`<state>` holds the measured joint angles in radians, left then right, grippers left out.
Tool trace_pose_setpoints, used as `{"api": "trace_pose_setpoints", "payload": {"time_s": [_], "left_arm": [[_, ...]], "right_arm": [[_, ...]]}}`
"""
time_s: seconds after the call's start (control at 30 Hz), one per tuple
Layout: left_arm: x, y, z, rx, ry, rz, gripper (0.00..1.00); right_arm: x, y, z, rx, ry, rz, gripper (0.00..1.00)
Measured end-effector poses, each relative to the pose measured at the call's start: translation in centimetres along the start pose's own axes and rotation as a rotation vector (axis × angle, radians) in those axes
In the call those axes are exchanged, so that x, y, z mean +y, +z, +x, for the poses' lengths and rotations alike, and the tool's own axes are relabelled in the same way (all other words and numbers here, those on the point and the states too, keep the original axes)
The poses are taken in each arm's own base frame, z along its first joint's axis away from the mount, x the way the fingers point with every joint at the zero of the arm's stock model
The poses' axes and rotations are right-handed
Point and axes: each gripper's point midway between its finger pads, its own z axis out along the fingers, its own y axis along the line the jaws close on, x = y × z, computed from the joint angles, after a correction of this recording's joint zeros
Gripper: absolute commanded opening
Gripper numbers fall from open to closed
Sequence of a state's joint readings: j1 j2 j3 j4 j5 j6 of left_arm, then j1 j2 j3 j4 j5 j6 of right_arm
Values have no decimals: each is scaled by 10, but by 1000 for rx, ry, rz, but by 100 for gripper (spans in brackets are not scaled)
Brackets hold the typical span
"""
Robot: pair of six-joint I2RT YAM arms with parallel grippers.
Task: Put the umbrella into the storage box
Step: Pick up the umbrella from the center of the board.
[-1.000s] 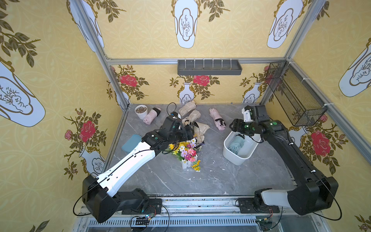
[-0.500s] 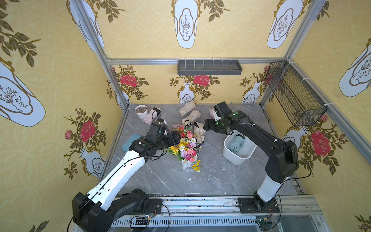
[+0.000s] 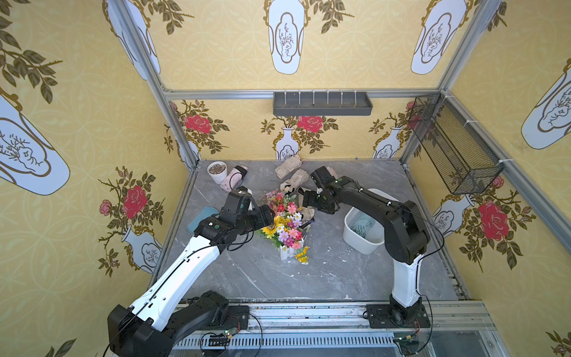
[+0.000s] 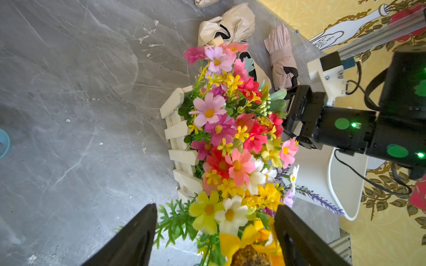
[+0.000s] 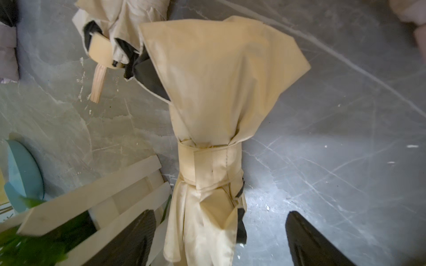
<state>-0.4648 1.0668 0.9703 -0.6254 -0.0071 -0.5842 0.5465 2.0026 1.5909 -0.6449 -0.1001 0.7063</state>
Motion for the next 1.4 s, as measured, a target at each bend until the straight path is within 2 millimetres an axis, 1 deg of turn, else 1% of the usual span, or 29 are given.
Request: {"api": "trace_pose_setpoints", "payload": {"time_s": [0.13,0.2,0.27,0.33,0.37,0.47,0.5,0.6,0.67,0.73,0.77,0.83,0.93,1.03,1.13,1.2,1.27,1.4], "left_arm": [[7,0,-3,-8,-27,-5,86],[8,0,-2,-4,-43,-5,86],[6,0,0,6,-42,8,86],[5,-2,-1,2,-42,14,86],[5,-3,-1,-1,-41,16,86],[3,-8,-3,-14,-40,28,86],[2,-10,-4,-21,-39,34,86],[-2,-18,-8,-40,-36,50,86],[-6,-22,-12,-52,-35,59,86],[-11,-26,-16,-64,-33,69,86],[-13,-28,-18,-68,-32,76,86],[-18,-31,-23,-78,-29,87,86],[-24,-36,-29,-89,-27,96,85],[-31,-43,-37,-111,-24,115,84],[-39,-47,-43,-118,-20,134,83],[-45,-43,-44,-107,-15,143,82],[-54,-37,-41,-83,-6,154,82],[-86,-23,-25,-20,58,196,81]], "right_arm": [[7,17,1,7,8,-1,88],[8,29,3,16,8,2,83],[6,41,8,35,15,14,77],[3,49,11,48,31,26,74],[2,52,13,56,32,28,70],[6,55,12,57,38,11,56],[6,55,12,56,42,12,53],[6,51,11,48,48,12,49],[6,43,8,35,49,19,48],[7,27,2,13,47,11,42],[8,20,-2,-3,42,7,41],[8,2,-10,-35,43,-7,41],[6,-20,-19,-69,47,-20,40],[-2,-47,-25,-103,48,-20,40],[-10,-79,-32,-150,59,-36,41],[-19,-101,-35,-180,61,-46,40],[-30,-120,-38,-208,79,-50,41],[-63,-156,-36,-249,122,-58,40]]}}
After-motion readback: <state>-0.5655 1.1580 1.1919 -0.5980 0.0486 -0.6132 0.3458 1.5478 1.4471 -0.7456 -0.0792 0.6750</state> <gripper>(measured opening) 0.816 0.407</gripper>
